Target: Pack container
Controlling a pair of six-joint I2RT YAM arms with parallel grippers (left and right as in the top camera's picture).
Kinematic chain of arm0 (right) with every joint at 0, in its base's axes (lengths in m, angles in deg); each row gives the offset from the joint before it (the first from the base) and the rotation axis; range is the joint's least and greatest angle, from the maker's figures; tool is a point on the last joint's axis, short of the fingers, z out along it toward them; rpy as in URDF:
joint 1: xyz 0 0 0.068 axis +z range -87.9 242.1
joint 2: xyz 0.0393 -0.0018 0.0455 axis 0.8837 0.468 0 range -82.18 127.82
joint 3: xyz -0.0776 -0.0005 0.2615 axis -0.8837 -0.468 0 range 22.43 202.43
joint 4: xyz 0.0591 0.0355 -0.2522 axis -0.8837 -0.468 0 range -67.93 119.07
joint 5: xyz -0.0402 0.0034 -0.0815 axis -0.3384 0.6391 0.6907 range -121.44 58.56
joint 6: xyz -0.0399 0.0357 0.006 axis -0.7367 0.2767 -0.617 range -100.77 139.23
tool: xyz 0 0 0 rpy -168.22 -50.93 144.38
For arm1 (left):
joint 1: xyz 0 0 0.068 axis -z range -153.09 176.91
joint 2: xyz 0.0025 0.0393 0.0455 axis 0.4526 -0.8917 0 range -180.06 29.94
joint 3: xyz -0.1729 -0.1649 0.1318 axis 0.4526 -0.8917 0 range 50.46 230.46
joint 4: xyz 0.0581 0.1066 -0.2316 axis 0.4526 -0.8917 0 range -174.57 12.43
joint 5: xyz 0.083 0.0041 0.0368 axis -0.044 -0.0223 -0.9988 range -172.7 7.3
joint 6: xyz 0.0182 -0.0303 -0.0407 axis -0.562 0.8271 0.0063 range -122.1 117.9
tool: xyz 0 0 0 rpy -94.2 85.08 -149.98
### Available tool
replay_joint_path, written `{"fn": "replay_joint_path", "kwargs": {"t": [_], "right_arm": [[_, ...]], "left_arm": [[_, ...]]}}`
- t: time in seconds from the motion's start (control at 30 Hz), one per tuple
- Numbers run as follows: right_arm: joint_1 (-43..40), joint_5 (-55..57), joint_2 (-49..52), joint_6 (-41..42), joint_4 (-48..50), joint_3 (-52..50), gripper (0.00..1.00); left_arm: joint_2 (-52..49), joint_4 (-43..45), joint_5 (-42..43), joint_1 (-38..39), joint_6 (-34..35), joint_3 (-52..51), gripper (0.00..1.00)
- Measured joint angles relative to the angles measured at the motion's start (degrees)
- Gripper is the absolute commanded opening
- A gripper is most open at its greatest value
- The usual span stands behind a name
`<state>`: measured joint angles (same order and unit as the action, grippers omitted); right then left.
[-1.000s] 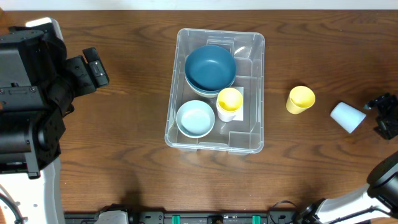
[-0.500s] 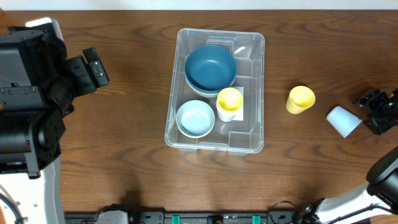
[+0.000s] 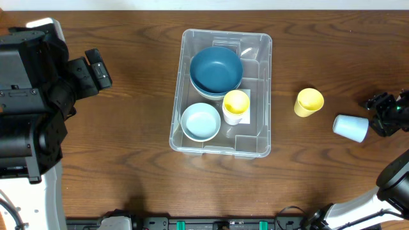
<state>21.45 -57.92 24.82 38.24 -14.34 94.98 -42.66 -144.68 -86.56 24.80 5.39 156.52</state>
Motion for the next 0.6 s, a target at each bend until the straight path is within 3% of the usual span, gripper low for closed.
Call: {"fn": "replay_joint_path", "kwargs": {"t": [0.6], "right_arm": [[2.3,-6.6,0.0,-0.4,-0.3,-4.2,0.61]], "left_arm": [[0.0,0.0,0.0,0.0,0.0,0.0,0.98]]}}
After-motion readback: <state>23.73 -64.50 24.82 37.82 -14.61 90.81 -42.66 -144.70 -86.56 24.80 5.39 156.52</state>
